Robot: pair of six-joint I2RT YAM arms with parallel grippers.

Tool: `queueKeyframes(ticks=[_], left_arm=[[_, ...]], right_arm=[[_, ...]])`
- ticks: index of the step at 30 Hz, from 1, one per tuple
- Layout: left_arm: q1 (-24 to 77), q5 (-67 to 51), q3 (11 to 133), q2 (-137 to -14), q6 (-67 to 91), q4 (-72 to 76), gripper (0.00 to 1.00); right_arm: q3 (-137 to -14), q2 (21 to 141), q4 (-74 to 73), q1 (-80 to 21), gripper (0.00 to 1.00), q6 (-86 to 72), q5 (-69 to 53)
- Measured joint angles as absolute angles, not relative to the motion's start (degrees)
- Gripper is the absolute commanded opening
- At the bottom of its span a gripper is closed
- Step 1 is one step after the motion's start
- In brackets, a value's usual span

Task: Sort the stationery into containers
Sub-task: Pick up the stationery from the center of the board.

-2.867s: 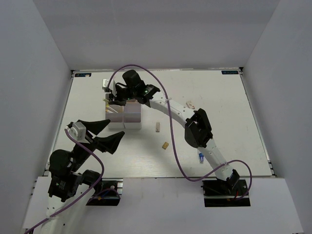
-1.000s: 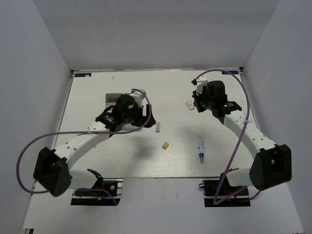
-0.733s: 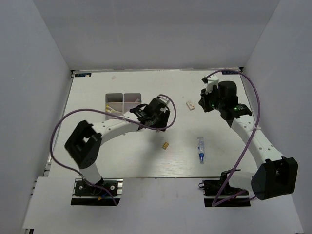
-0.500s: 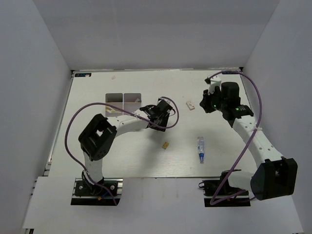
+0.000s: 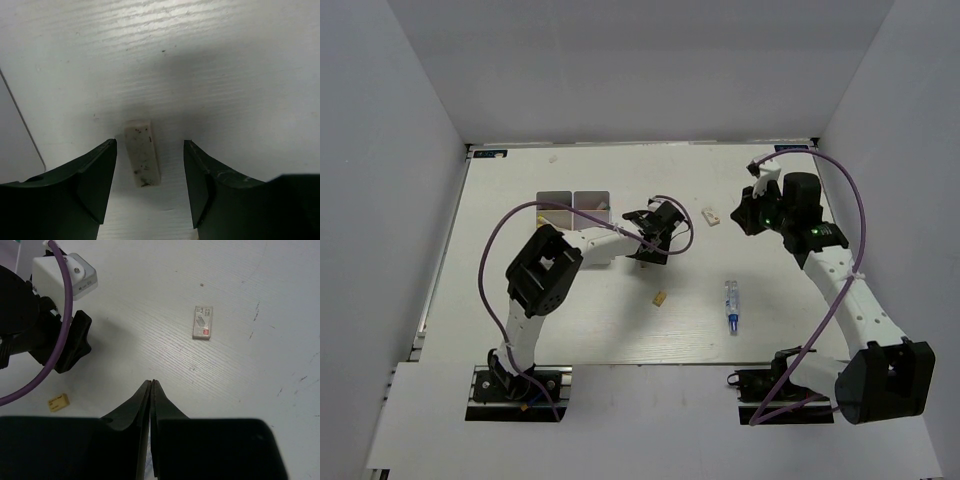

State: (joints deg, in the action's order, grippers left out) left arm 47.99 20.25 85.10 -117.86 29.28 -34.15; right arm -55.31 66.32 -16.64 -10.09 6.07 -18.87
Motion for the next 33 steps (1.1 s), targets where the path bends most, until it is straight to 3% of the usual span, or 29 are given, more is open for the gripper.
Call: queueKeyframes(ticks=[6, 12, 20, 27, 33], left_arm=[[47.42, 20.45, 84.47, -118.08, 30.59, -34.74, 0.58], [47.37, 19.94, 84.36, -118.08, 31.18, -34.79, 0.27], [47.42, 18.39, 77.87, -112.05, 29.95, -32.12, 0.08], [47.35, 17.02, 67.83, -90.17, 23.7, -22.85, 0.02], [46.63, 19.42, 69.08, -83.83, 14.83, -20.45, 0.0]], right_arm=[[-55.27, 65.56, -16.58, -9.43, 0.07, 5.91, -20.47], [-55.09, 64.73, -16.56, -8.99, 0.07, 5.67, -21.63], [-53.78, 63.33, -16.6, -7.94, 0.25, 5.19, -23.4], [-53.71, 63.16, -16.6, -7.57, 0.27, 5.19, -24.64], [-53.56, 62.98, -16.58, -7.46, 0.27, 5.17, -25.1]])
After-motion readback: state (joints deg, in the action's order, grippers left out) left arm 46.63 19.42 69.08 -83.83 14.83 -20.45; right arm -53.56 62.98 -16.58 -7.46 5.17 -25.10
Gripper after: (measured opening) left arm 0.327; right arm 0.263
